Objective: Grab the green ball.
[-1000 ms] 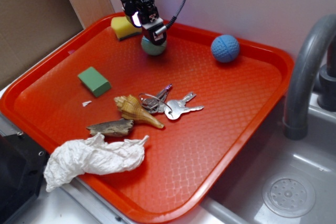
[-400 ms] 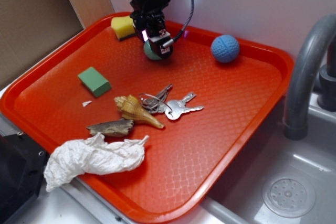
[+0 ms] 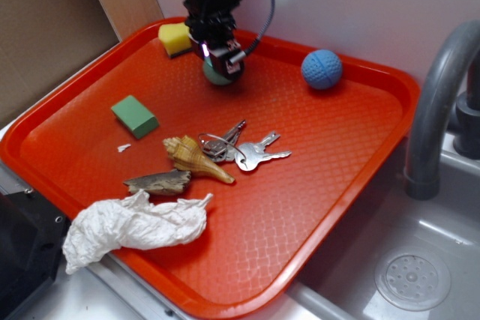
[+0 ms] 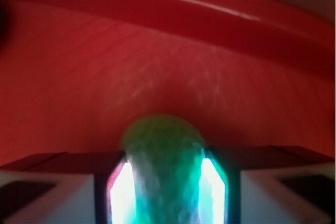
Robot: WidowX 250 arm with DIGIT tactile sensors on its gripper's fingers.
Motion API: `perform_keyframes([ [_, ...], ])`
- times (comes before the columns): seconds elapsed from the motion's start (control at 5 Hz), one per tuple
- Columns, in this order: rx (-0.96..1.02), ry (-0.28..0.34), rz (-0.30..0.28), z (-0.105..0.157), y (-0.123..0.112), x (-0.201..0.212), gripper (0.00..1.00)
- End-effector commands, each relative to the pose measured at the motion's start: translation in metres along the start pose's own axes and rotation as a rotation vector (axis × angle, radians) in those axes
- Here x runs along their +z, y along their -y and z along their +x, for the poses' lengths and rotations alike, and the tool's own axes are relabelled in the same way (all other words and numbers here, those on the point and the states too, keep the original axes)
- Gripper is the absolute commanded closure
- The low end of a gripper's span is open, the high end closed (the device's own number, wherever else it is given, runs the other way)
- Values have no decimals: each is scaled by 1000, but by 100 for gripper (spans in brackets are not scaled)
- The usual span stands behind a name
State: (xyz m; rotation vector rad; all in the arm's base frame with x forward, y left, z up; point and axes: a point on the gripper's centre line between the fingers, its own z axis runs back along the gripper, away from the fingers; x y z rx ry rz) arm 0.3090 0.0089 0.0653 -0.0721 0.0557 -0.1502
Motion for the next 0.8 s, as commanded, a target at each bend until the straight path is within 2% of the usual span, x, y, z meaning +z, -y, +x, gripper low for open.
perform_keyframes([
  [0.0,217,225,-196,-61,-33,119,100],
  [0.2,214,304,-248,-96,-40,164,100],
  [0.4,196,327,-255,-115,-37,212,100],
  [0.6,161,318,-209,-116,-26,218,100],
])
